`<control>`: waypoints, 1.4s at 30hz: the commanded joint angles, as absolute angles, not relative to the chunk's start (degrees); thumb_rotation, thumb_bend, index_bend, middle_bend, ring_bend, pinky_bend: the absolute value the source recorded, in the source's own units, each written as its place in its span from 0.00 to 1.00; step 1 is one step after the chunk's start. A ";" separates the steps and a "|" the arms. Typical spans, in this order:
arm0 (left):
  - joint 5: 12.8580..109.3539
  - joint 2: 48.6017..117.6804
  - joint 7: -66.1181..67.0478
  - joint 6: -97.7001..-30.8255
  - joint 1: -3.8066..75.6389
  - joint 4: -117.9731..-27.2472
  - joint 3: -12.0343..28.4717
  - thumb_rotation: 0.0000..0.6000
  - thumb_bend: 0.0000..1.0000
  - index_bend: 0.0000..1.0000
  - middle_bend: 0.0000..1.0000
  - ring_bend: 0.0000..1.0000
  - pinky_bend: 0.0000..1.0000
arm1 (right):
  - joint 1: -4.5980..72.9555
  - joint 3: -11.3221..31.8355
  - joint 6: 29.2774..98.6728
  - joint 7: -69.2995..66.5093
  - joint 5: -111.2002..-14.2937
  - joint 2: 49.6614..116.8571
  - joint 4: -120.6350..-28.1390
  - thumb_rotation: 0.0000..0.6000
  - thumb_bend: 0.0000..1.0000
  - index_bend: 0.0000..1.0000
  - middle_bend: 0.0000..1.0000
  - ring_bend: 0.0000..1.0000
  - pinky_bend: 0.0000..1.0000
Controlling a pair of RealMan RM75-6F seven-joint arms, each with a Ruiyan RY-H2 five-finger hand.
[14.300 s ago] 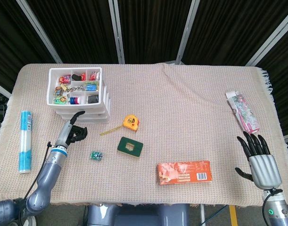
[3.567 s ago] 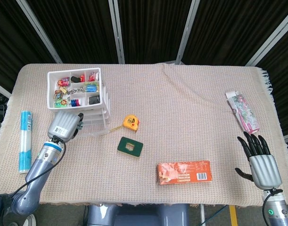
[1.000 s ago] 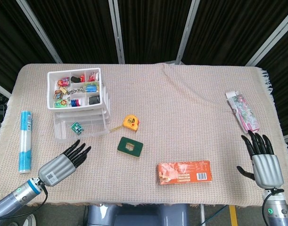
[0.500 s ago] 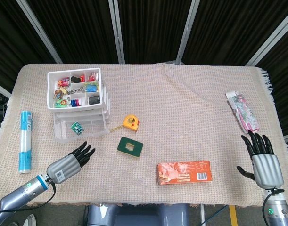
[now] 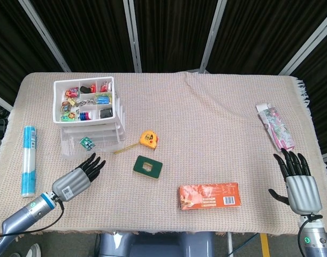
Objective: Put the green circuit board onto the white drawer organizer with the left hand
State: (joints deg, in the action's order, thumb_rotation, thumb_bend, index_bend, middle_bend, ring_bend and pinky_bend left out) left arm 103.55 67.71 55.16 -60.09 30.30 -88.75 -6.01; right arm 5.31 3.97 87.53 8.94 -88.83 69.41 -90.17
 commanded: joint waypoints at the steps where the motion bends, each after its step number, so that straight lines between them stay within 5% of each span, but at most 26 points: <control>1: 102.87 67.67 55.06 -59.98 30.18 -88.38 -5.51 1.00 1.00 0.18 0.00 0.00 0.05 | 5.30 3.97 87.53 8.94 -88.83 69.42 -90.16 1.00 0.02 0.11 0.00 0.00 0.00; 42: 84.68 73.06 57.81 -55.34 31.10 -82.52 2.67 1.00 1.00 0.17 0.00 0.00 0.05 | 5.33 3.81 87.08 8.87 -88.76 69.20 -90.44 1.00 0.02 0.11 0.00 0.00 0.00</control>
State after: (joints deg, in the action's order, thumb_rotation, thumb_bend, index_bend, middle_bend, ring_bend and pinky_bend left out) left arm 85.03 73.15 57.62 -55.32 31.16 -82.05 2.59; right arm 5.33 3.81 87.08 8.88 -88.76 69.20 -90.43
